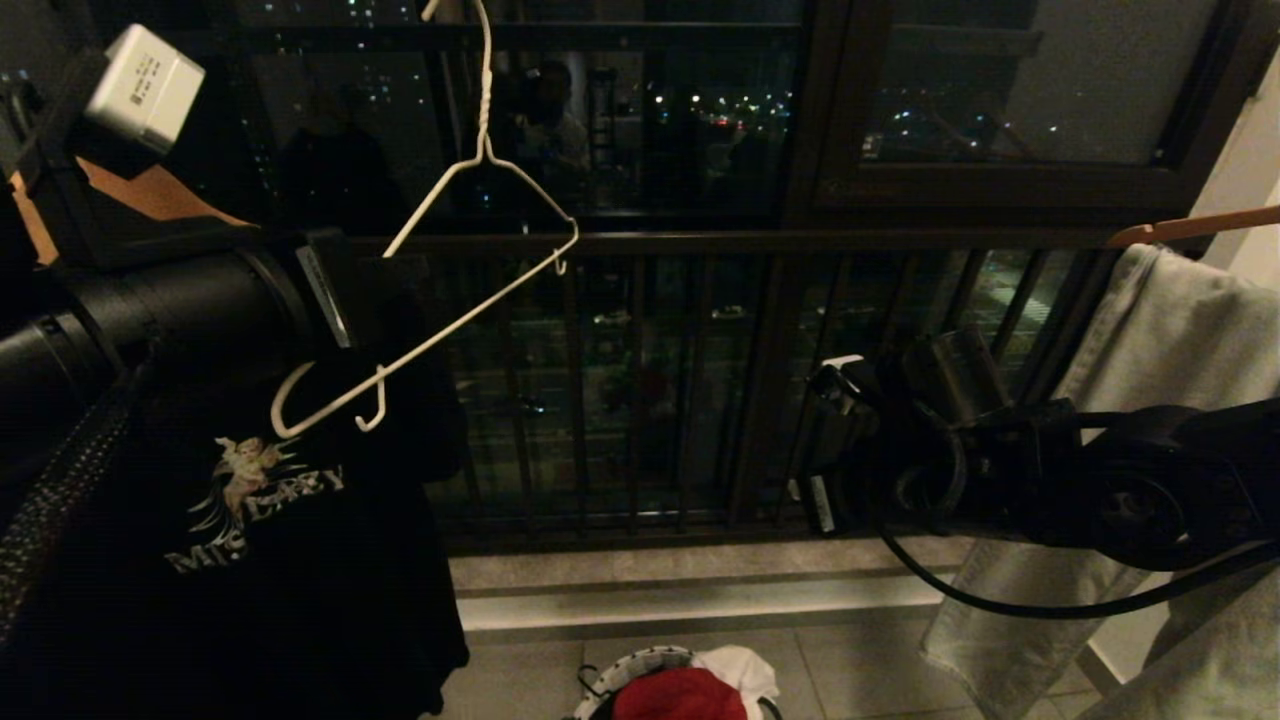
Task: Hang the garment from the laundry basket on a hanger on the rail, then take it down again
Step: Hang the clothes rack on the clothesline
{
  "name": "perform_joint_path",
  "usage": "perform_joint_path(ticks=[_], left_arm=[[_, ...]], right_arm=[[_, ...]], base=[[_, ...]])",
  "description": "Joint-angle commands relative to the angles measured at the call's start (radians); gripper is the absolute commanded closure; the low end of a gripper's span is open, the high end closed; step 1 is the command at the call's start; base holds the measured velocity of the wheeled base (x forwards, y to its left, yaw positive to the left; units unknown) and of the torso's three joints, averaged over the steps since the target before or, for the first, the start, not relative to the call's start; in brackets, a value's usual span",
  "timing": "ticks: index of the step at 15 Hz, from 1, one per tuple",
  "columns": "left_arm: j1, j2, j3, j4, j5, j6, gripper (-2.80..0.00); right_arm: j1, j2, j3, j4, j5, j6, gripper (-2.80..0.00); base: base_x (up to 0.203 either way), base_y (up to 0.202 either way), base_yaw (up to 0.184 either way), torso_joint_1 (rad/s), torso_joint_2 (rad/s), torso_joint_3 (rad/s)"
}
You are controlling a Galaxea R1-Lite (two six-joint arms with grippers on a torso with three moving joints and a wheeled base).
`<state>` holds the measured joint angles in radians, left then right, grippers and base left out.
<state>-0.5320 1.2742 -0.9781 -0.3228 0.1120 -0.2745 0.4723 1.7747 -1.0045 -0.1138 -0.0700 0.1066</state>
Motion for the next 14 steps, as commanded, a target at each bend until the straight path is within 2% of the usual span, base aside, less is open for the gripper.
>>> perform_joint_path(ticks=[1, 5, 10, 14], left_arm=[[-0.044, -0.025, -0.019, -0.003, 0.057, -0.003, 0.0], [-0.08, -0.006, -0.078, 0.0, 0.18, -0.008, 0.0], [-0.08, 0.054, -0.157, 0.008, 0.192, -0.003, 0.0], [-0.082, 0.026, -0.129, 0.014, 0.192, -0.003, 0.0]], right_arm=[[0.002, 0.002, 0.0, -0.001, -0.001, 0.001, 0.0], [0.002, 0.003, 0.0, -0.001, -0.001, 0.001, 0.0], [0.002, 0.002, 0.0, -0.001, -0.001, 0.001, 0.0], [0.002, 0.005, -0.002, -0.003, -0.001, 0.001, 0.0]], base=[[0.0, 0.0, 0.0, 0.0, 0.0, 0.0], [0.0, 0.0, 0.0, 0.0, 0.0, 0.0], [0.0, 0.0, 0.0, 0.0, 0.0, 0.0], [0.0, 0.0, 0.0, 0.0, 0.0, 0.0]])
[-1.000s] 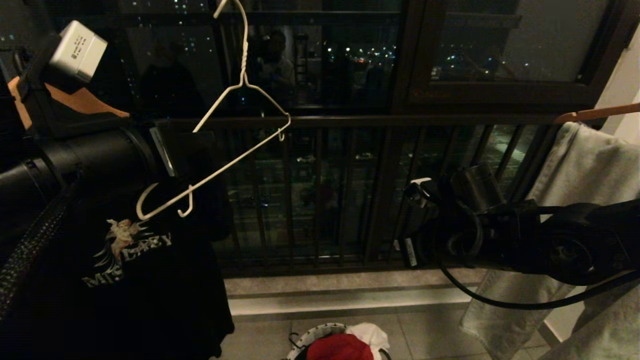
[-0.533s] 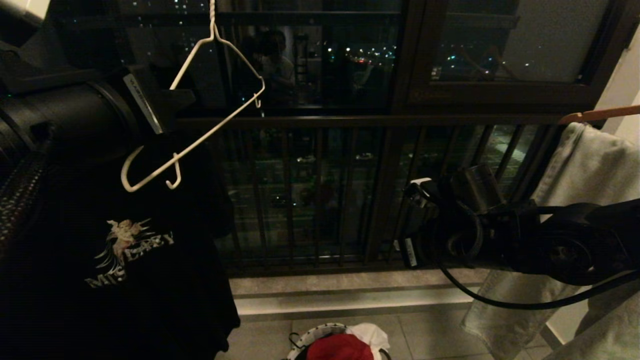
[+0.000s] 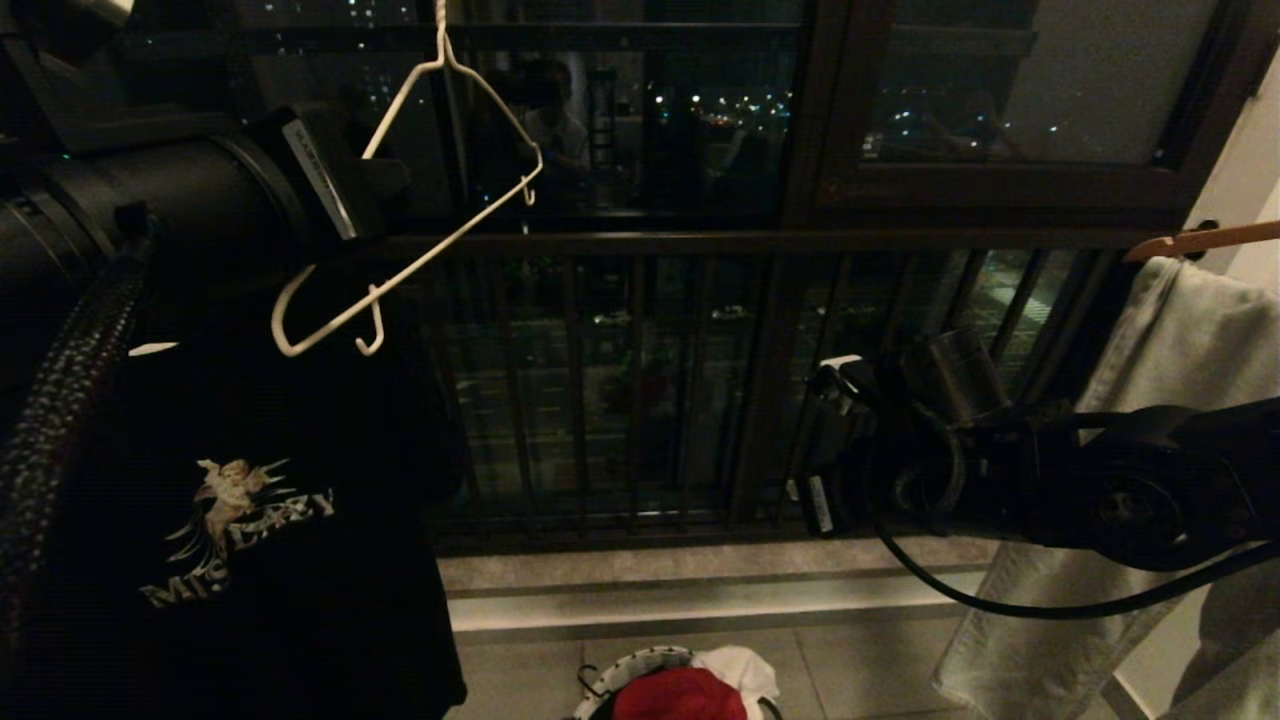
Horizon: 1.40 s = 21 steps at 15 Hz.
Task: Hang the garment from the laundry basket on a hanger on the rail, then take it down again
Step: Hang the clothes rack on the clothesline
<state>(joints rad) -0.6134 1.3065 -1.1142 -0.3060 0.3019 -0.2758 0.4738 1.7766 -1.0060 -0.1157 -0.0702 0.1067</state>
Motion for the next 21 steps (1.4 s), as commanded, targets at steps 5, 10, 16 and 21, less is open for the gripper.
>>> perform_joint_path(ticks=[5, 10, 16, 21], left_arm=[[0.0, -0.016, 0.035, -0.004, 0.002, -0.003, 0.0], [0.0, -0.045, 0.067, -0.004, 0.002, -0.003, 0.0], [-0.001, -0.068, 0.059, 0.019, 0.002, 0.0, 0.0], [-0.006, -0.102, 0.092, 0.044, 0.0, -0.002, 0.0]], right_arm=[[0.0, 0.004, 0.0, -0.001, 0.0, 0.001, 0.0], [0.0, 0.006, 0.0, -0.001, 0.0, 0.001, 0.0], [0.0, 0.015, 0.0, -0.002, -0.002, 0.001, 0.0], [0.0, 0.015, 0.0, -0.002, -0.002, 0.001, 0.0]], base=[[0.0, 0.0, 0.0, 0.0, 0.0, 0.0], [0.0, 0.0, 0.0, 0.0, 0.0, 0.0], [0.0, 0.0, 0.0, 0.0, 0.0, 0.0], [0.0, 0.0, 0.0, 0.0, 0.0, 0.0]])
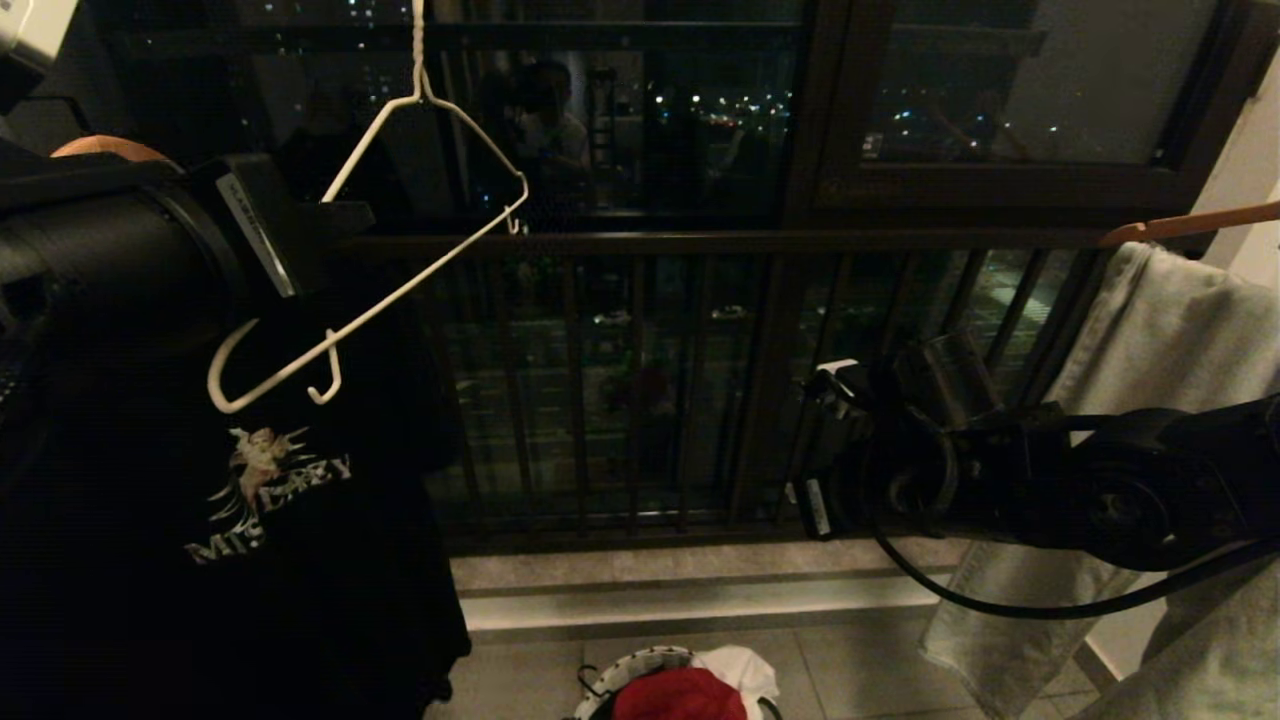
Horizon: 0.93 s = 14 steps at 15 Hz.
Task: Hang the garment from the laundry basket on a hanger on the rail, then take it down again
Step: Hang the clothes rack on the clothesline
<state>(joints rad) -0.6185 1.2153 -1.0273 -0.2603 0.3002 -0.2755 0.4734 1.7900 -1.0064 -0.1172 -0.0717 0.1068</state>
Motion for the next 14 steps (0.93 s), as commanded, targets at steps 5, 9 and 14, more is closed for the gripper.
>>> perform_joint_path(ticks=[5, 9, 14], left_arm=[[-0.002, -0.022, 0.106, -0.014, -0.002, -0.006, 0.0], [-0.003, -0.021, 0.136, -0.014, -0.009, 0.001, 0.0], [-0.02, -0.022, 0.124, -0.017, -0.013, -0.002, 0.0]], right_arm=[[0.001, 0.008, -0.001, -0.002, -0.002, 0.001, 0.0], [0.001, 0.014, -0.001, -0.002, -0.002, 0.001, 0.0], [0.001, 0.022, -0.005, -0.002, -0.002, 0.001, 0.0]], base=[[0.0, 0.0, 0.0, 0.0, 0.0, 0.0], [0.0, 0.0, 0.0, 0.0, 0.0, 0.0], [0.0, 0.0, 0.0, 0.0, 0.0, 0.0]])
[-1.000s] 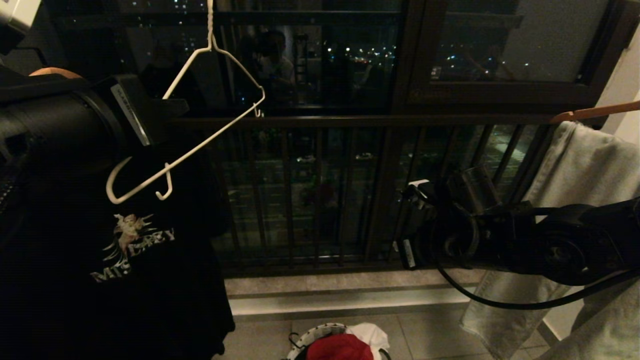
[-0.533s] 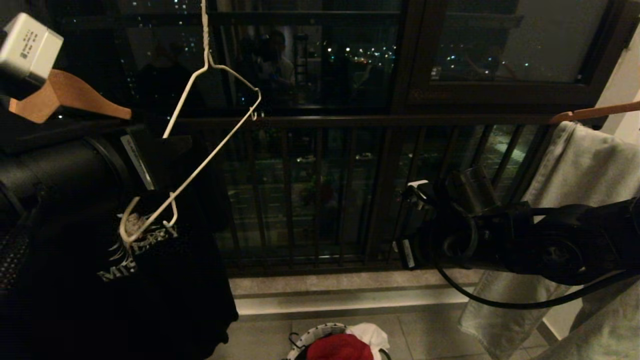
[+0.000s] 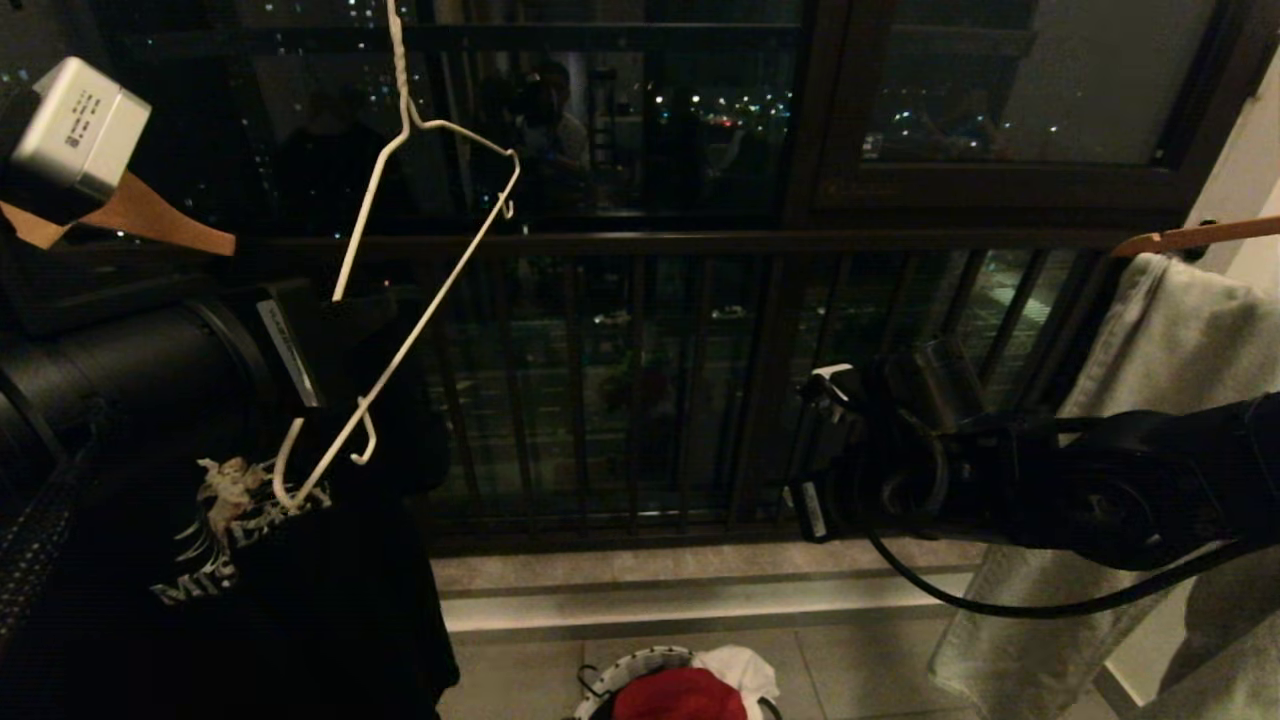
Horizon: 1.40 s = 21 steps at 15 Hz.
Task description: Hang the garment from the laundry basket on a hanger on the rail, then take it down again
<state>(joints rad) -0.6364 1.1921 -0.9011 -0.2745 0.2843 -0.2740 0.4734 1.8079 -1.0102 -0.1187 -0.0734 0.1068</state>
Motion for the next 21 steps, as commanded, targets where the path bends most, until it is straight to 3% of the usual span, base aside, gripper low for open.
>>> perform_joint_path(ticks=[1, 3, 4, 8, 14, 18, 21], left_arm=[[-0.002, -0.001, 0.001, -0.002, 0.003, 0.001, 0.0], [-0.002, -0.005, -0.001, 0.0, 0.003, 0.003, 0.0], [-0.004, -0.009, -0.001, 0.005, 0.003, 0.004, -2.8], [-0.015, -0.045, 0.005, 0.022, 0.001, 0.024, -2.8], [-0.045, -0.227, -0.002, 0.228, -0.011, 0.029, -2.8], [-0.052, -0.429, 0.001, 0.395, -0.138, 0.022, -2.8], [-0.021, -0.538, 0.051, 0.473, -0.177, 0.021, -2.8]], right_arm=[[0.001, 0.004, -0.001, -0.001, 0.0, 0.001, 0.0], [0.001, 0.004, -0.001, -0.001, 0.0, 0.001, 0.0], [0.001, 0.004, -0.001, -0.001, 0.0, 0.001, 0.0], [0.001, 0.002, -0.001, -0.001, 0.0, 0.001, 0.0], [0.001, 0.01, -0.001, -0.001, -0.006, 0.001, 0.0], [0.001, 0.011, -0.002, -0.001, -0.017, 0.001, 0.0], [0.001, 0.007, -0.001, -0.001, -0.017, 0.001, 0.0]], base=[[0.0, 0.0, 0.0, 0.0, 0.0, 0.0], [0.0, 0.0, 0.0, 0.0, 0.0, 0.0], [0.0, 0.0, 0.0, 0.0, 0.0, 0.0], [0.0, 0.0, 0.0, 0.0, 0.0, 0.0], [0.0, 0.0, 0.0, 0.0, 0.0, 0.0], [0.0, 0.0, 0.0, 0.0, 0.0, 0.0], [0.0, 0.0, 0.0, 0.0, 0.0, 0.0]])
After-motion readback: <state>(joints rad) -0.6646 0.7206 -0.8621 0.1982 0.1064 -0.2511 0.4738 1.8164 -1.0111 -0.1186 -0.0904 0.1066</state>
